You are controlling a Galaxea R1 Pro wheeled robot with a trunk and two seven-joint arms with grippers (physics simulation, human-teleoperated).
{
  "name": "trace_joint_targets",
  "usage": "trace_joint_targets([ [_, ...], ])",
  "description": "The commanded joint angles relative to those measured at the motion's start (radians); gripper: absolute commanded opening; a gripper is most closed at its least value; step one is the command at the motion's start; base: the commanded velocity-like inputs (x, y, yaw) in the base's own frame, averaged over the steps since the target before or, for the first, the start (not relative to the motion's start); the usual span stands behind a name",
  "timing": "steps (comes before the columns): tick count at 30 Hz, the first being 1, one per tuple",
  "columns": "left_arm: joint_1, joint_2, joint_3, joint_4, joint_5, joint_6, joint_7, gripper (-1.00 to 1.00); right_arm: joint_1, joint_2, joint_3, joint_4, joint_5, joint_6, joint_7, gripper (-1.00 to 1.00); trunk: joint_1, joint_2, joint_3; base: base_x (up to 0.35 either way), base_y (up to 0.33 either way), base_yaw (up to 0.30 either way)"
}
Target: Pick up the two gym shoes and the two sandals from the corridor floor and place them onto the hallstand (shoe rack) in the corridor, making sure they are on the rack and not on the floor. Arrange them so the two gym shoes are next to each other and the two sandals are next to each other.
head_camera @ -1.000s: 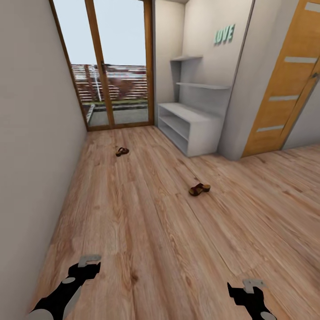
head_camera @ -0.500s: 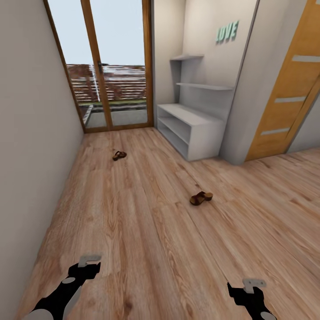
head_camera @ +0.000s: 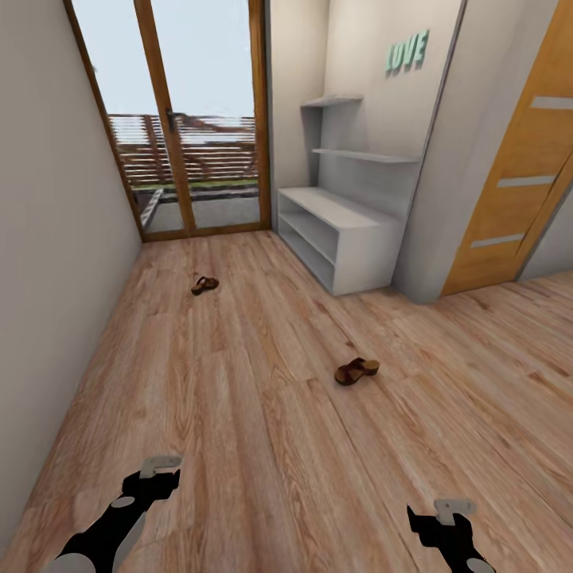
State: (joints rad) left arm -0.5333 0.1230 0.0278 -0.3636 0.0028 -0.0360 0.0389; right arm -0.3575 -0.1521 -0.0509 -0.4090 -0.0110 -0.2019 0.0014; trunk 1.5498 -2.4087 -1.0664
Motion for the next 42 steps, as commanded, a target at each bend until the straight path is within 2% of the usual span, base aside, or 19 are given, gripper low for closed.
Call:
trace_joint_targets([
  [1,0.000,0.000,0.002,0.001,0.000,-0.003,0.001,1.00,0.000,0.000,-0.001,0.001,-0.001,-0.003,0.000,1.00,0.000,0.000,-0.001,0.284,-0.147,0.000],
  [21,0.000,0.000,0.002,0.000,0.000,-0.002,0.001,1.00,0.000,0.000,-0.001,0.001,-0.001,-0.004,0.000,1.00,0.000,0.000,-0.001,0.282,-0.152,0.013],
  [42,0.000,0.003,0.003,0.000,0.000,-0.002,0.002,1.00,0.000,0.000,0.000,0.001,-0.001,-0.004,0.000,1.00,0.000,0.000,-0.001,0.275,-0.161,0.262],
])
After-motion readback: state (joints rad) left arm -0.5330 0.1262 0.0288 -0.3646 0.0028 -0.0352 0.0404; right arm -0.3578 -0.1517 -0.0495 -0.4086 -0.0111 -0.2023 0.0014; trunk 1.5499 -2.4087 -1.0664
